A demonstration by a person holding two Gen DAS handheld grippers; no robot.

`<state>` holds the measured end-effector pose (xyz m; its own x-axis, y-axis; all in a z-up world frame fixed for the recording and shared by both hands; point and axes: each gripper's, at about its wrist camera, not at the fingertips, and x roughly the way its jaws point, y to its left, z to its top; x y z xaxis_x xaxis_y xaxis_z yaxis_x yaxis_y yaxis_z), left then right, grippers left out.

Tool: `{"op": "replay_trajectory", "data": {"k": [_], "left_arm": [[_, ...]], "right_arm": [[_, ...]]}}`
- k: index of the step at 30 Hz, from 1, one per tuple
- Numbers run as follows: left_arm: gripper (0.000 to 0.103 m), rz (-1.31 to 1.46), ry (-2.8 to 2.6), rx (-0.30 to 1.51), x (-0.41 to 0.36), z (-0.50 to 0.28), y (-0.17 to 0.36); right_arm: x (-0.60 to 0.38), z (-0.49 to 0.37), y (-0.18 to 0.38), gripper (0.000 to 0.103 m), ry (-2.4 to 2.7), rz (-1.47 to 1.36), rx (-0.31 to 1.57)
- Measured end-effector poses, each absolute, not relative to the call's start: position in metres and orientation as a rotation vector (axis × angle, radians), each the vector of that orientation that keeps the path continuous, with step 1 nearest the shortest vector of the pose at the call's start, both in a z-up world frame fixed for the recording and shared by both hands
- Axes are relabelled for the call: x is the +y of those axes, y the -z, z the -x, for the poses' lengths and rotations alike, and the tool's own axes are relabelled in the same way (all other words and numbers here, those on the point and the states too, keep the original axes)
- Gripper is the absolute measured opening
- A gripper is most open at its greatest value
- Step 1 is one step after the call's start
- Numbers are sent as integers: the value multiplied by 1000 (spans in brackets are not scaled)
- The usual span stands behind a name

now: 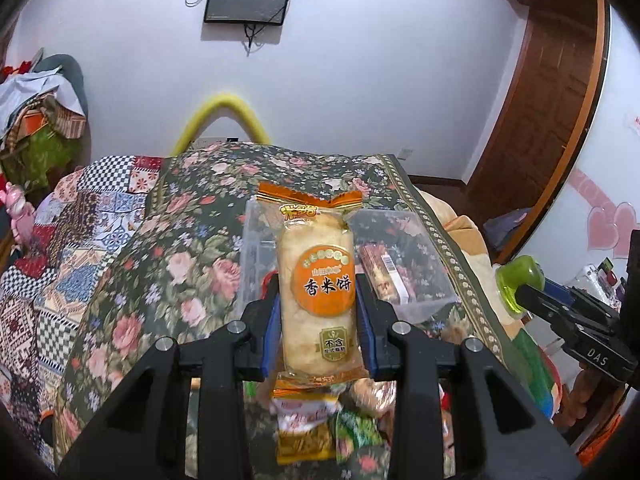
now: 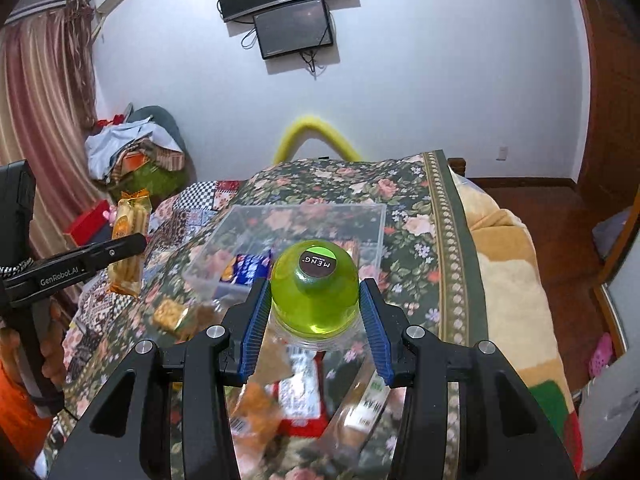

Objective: Organize snacks
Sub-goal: 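Place rice-cracker packet in box with left tool while right tool places green bottle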

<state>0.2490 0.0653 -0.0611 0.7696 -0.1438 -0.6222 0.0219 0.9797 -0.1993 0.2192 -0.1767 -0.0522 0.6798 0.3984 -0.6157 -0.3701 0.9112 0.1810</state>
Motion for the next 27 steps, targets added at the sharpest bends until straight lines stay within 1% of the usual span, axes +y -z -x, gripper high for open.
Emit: {"op": "replay_trajectory", "data": {"k": [13, 21, 27], "left_arm": [[33, 151, 91, 749, 60, -319, 100], [33, 144, 41, 784, 73, -346, 123], [33, 148, 11, 794, 78, -351, 132]], "right_arm": [[-151, -276, 87, 42, -459, -5, 778], [-121, -304, 111, 42, -495, 47, 851], [-110, -314, 125, 42, -497, 69, 903]]}}
